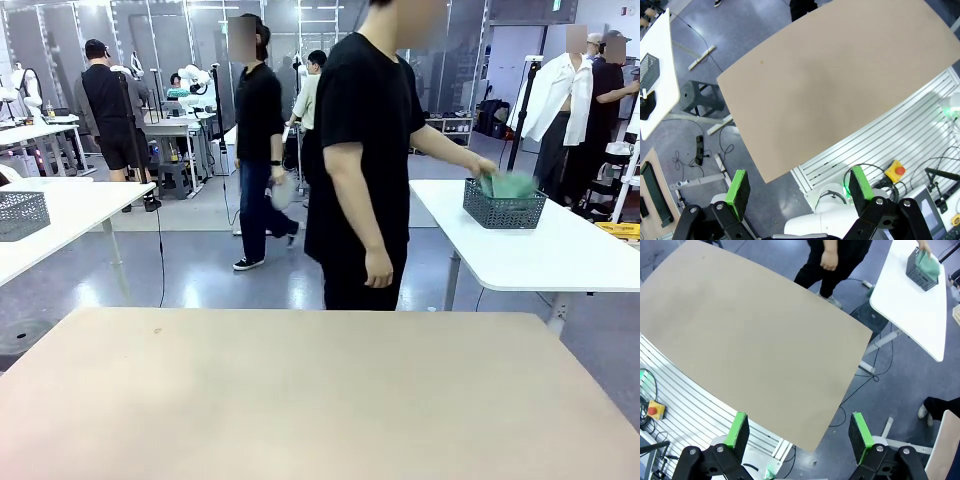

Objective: Fold the towels and place them in the basket.
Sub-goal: Stack the folded Towel with hook on the right side of the table.

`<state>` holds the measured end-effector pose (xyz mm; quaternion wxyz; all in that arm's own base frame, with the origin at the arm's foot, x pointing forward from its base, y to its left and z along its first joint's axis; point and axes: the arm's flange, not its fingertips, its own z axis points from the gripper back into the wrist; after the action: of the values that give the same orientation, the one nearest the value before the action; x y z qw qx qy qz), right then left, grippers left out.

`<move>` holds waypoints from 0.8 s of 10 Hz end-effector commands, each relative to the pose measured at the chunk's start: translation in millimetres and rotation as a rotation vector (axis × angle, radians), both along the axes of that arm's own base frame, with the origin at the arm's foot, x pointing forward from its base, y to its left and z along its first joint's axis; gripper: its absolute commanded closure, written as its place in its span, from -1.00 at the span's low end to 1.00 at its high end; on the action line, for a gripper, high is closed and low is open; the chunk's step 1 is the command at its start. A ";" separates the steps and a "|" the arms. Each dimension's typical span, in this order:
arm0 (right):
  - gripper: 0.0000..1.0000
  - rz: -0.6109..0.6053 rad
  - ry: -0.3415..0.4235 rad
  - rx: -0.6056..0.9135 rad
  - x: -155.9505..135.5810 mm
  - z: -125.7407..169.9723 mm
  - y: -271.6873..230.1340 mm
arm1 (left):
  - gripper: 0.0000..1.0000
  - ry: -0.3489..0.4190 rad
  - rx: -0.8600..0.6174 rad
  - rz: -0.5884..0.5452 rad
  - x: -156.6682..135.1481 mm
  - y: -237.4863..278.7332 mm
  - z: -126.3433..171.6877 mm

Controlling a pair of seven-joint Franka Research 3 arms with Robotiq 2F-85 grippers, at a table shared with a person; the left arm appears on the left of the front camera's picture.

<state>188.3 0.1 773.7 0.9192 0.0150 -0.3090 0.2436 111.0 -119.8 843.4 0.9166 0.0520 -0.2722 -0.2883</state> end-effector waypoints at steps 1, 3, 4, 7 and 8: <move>-1.00 -0.004 0.001 -0.001 1.6 3.1 -0.6 | -1.00 -0.012 0.001 -0.010 -11.0 -1.2 2.7; -1.00 -0.004 0.001 -0.001 1.6 3.1 -0.6 | -1.00 -0.012 0.001 -0.010 -11.0 -1.2 2.7; -1.00 -0.004 0.001 -0.001 1.6 3.1 -0.6 | -1.00 -0.012 0.001 -0.010 -11.0 -1.2 2.7; -1.00 -0.004 0.001 -0.001 1.6 3.1 -0.6 | -1.00 -0.012 0.001 -0.010 -11.0 -1.2 2.7; -1.00 -0.004 0.001 -0.001 1.6 3.1 -0.6 | -1.00 -0.012 0.001 -0.010 -11.0 -1.2 2.7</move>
<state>188.3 0.1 773.7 0.9192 0.0150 -0.3090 0.2436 111.0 -119.8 843.4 0.9166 0.0520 -0.2722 -0.2883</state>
